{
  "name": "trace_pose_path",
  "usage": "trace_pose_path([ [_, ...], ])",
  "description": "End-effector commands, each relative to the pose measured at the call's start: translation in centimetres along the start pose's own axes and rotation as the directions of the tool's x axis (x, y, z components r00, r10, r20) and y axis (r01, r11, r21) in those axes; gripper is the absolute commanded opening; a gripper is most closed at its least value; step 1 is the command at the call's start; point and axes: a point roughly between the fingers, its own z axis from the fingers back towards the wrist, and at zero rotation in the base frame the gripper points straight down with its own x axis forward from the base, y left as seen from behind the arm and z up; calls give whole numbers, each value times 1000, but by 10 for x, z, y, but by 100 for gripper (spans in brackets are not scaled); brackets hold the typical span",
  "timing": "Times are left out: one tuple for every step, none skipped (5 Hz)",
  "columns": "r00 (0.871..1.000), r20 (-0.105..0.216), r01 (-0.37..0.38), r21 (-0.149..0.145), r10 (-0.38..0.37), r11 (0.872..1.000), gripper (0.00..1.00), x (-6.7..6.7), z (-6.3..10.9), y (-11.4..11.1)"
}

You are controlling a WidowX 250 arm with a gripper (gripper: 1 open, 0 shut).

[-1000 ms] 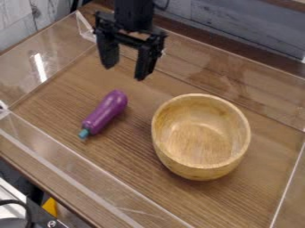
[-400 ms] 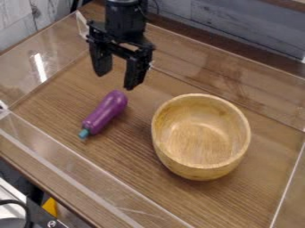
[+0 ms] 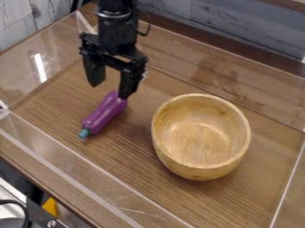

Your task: Put the purple eggplant in the brown bowl

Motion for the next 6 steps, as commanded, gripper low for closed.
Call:
trace_pose_path([
  [999, 48, 13, 19, -14, 1000, 100, 1, -2, 10],
  [999, 52, -16, 16, 15, 1000, 100, 4, -18, 10],
  [997, 63, -47, 12, 46, 999, 100, 8, -33, 8],
  [996, 72, -57, 9, 56, 998, 100, 14, -39, 7],
  [995, 80, -67, 6, 66, 998, 100, 19, -42, 6],
  [995, 97, 7, 11, -8, 1000, 0, 11, -46, 4],
])
